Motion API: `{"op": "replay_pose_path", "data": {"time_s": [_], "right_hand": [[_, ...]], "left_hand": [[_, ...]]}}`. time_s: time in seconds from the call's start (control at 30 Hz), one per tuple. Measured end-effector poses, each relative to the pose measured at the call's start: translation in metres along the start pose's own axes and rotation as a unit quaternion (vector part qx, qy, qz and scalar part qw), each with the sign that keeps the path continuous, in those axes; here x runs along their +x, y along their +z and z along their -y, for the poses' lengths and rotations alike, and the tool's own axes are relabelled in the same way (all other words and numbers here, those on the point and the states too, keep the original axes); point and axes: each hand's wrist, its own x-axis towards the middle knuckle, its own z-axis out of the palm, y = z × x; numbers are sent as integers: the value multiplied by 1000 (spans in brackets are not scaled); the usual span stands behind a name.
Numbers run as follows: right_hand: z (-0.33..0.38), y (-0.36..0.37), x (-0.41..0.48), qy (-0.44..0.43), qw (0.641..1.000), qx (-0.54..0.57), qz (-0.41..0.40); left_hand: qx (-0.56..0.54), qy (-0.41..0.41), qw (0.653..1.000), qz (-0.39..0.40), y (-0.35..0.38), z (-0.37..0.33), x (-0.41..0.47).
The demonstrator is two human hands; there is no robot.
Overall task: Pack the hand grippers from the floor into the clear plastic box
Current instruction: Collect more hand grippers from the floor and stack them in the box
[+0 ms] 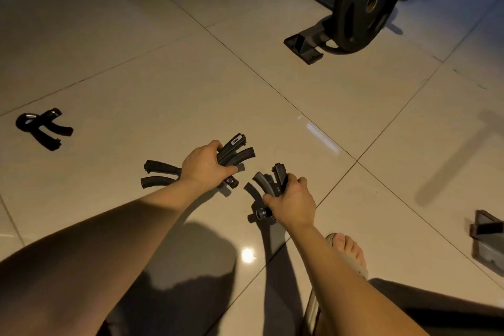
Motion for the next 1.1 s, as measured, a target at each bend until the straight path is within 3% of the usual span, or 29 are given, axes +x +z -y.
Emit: {"op": "replay_pose_path", "data": {"time_s": [0.13, 0.33, 0.83, 1.1], "right_hand": [[4, -32, -28, 11, 998, 57, -35], [4, -90, -79, 13, 991, 128, -36], [-4, -232, -276, -93, 984, 101, -113], [-52, -278, -420, -99, 976, 94, -167]], "left_hand": [[-20, -27, 999, 20, -22, -22, -48], [20, 16, 999, 34, -81, -67, -118], [-33, 145, 989, 5, -192, -161, -353], [-44, 201, 979, 11, -186, -181, -464]]}}
